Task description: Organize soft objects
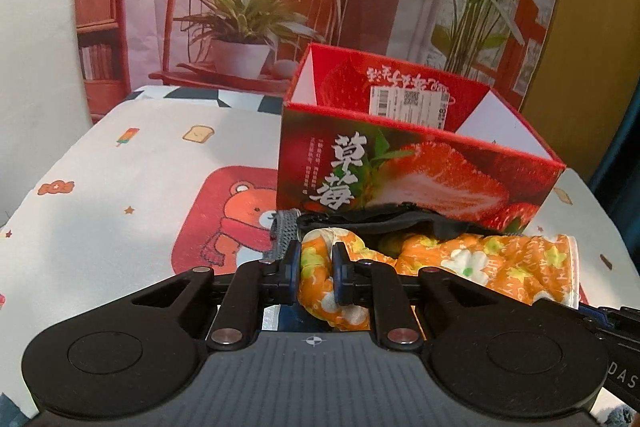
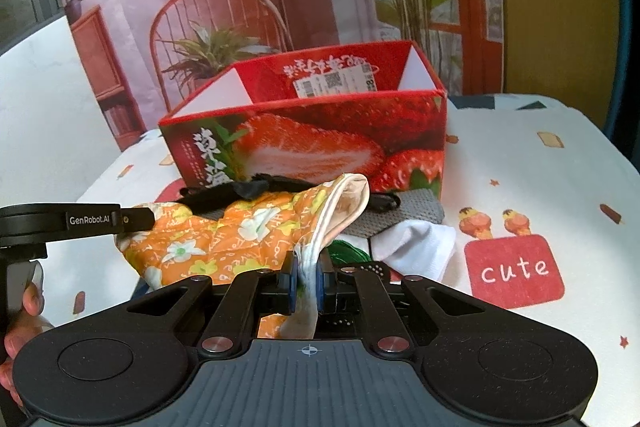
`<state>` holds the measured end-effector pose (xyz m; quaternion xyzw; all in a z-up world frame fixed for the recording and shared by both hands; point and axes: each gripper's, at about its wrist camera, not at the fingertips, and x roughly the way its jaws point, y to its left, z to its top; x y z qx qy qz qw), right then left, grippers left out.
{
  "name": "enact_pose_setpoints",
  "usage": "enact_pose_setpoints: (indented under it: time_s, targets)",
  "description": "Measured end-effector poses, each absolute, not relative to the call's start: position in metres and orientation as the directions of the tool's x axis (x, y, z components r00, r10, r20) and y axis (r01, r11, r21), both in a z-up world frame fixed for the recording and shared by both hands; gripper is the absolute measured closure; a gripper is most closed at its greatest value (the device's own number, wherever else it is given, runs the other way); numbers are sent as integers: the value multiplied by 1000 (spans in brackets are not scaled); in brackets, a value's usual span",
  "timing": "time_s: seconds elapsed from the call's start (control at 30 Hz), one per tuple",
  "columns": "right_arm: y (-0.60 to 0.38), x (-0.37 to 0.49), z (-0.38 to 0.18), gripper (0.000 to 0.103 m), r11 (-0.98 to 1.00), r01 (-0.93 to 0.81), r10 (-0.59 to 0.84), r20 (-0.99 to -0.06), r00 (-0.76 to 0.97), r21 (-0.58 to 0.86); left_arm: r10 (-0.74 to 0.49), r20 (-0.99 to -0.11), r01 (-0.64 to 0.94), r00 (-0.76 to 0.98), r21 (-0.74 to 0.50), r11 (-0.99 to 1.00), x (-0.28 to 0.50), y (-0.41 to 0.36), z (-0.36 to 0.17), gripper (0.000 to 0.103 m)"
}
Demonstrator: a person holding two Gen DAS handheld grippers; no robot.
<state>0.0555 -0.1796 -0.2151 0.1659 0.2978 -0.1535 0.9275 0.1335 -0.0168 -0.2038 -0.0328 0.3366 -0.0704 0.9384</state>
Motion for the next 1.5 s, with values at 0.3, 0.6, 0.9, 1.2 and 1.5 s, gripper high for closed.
enact_pose_setpoints:
  time_s: [0.3, 0.6, 0.9, 1.2, 1.5]
  targets:
    - [-175, 53, -203, 95, 907, 368, -194, -572, 797, 205, -173, -570, 131, 803, -114, 985, 124, -16, -188, 86]
    - [-178, 56, -182, 95, 923, 347, -216, -520, 826, 168, -209, -524, 169, 825, -123, 978, 125, -17, -171, 86]
    - [-194, 68, -160, 95, 935, 336, -243, -481, 843, 117, -261, -531, 210, 807, -155, 965, 136, -21, -165, 86]
    - [-215, 84, -147, 95, 937, 326, -236, -466, 853, 122, -316, -521, 263, 793, -175, 949, 152, -26, -155, 87]
    - [-235, 108, -120, 95, 949, 273, -183, -434, 882, 156, -326, -471, 266, 820, -191, 945, 174, -27, -124, 88]
